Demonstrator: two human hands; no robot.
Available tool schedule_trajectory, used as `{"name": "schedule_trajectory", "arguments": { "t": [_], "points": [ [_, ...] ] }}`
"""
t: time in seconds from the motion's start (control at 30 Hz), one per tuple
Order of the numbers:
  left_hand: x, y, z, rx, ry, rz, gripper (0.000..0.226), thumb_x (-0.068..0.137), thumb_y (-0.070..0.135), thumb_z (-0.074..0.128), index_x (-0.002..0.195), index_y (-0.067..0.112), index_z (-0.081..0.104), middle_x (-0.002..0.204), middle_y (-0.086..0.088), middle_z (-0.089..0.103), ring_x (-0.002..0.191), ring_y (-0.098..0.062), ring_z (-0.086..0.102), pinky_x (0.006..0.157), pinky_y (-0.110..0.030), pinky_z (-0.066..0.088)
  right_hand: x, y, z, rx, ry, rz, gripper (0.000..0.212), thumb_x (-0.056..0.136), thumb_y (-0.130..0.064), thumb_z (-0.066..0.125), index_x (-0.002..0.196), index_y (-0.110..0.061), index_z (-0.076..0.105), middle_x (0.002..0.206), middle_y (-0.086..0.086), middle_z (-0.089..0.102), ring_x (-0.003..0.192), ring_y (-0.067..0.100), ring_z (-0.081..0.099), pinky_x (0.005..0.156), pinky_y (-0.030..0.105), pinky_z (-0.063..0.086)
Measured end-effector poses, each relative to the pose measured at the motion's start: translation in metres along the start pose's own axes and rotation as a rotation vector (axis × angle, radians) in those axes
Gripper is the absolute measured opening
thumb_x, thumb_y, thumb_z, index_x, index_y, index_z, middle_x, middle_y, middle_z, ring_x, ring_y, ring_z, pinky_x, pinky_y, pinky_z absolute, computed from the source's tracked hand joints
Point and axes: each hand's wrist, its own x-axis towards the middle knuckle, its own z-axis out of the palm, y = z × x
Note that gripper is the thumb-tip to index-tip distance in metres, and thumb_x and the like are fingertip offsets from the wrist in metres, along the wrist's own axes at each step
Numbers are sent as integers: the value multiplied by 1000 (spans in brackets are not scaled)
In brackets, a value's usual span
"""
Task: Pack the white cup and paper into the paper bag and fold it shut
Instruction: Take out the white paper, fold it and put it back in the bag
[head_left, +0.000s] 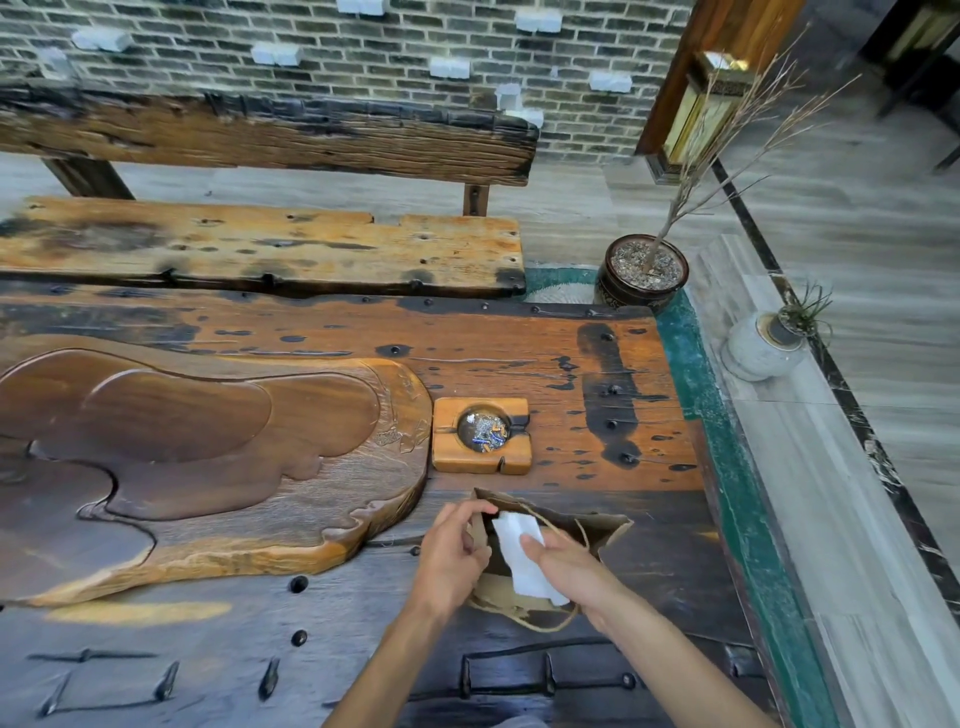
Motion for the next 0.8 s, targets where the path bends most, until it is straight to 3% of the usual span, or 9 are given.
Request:
{"name": "schedule_trajectory", "arguments": {
  "t": [0.07,0.17,0.3,0.43,0.57,0.67,0.73,0.77,0.8],
  "points": [
    [-1,0,0,5,-16,13,65,73,-15,58,111,37,62,92,6,50,62,-6,45,60,-11,41,8,-1,3,-59,-41,75,52,101,-45,40,149,-27,36,151,-4,40,135,18,42,112,32,36],
    [-1,-1,-1,-14,-23,28,69,73,-18,57,117,35,62,102,8,53,58,-2,44,57,-8,40,26,-6,4,-70,-34,110,44,101,-40,41,140,-21,45,133,5,53,110,20,53,91,31,46],
    [0,-6,-3,-71,-32,-10,73,72,-19,56,122,35,61,120,1,56,54,-2,42,53,-9,38,63,-2,2,8,-3,178,56,91,-38,55,142,-20,44,145,4,47,132,26,47,109,35,39],
    [1,-8,-4,-54,-24,-35,75,73,-17,56,126,36,59,135,-7,54,53,-5,40,55,-8,38,109,23,6,31,-68,221,61,79,-32,57,137,-14,47,134,12,56,121,29,55,108,47,44],
    [-3,-1,-8,-88,-19,-47,80,73,-19,55,119,45,57,134,-15,56,55,-6,39,52,-9,38,105,13,17,46,-92,255,50,94,-19,48,142,-7,42,137,14,54,125,29,52,109,43,44],
    [-8,5,-13,-112,-22,-94,74,77,-19,56,132,30,58,118,-35,57,56,-8,37,51,-8,37,109,13,23,83,-61,279,44,100,-19,44,142,-5,41,143,14,50,130,29,49,108,38,43],
    [-10,5,-15,-110,-26,-113,72,79,-18,55,133,29,57,85,-20,57,55,-6,35,50,-8,35,118,17,27,78,-58,282,50,100,-23,44,147,-6,37,149,12,44,135,28,44,113,40,39],
    [-10,5,-16,-106,-28,-125,72,79,-18,55,134,28,56,78,-13,56,54,-5,35,50,-9,35,121,18,28,104,-71,283,51,101,-25,44,147,-6,37,149,12,45,135,28,45,113,41,39],
    [-11,6,-17,-101,-26,-132,73,78,-18,54,135,26,56,79,-20,58,52,-4,35,50,-8,34,123,18,30,142,-82,300,48,101,-27,44,145,-5,40,147,13,48,132,28,48,110,41,42]
  ]
}}
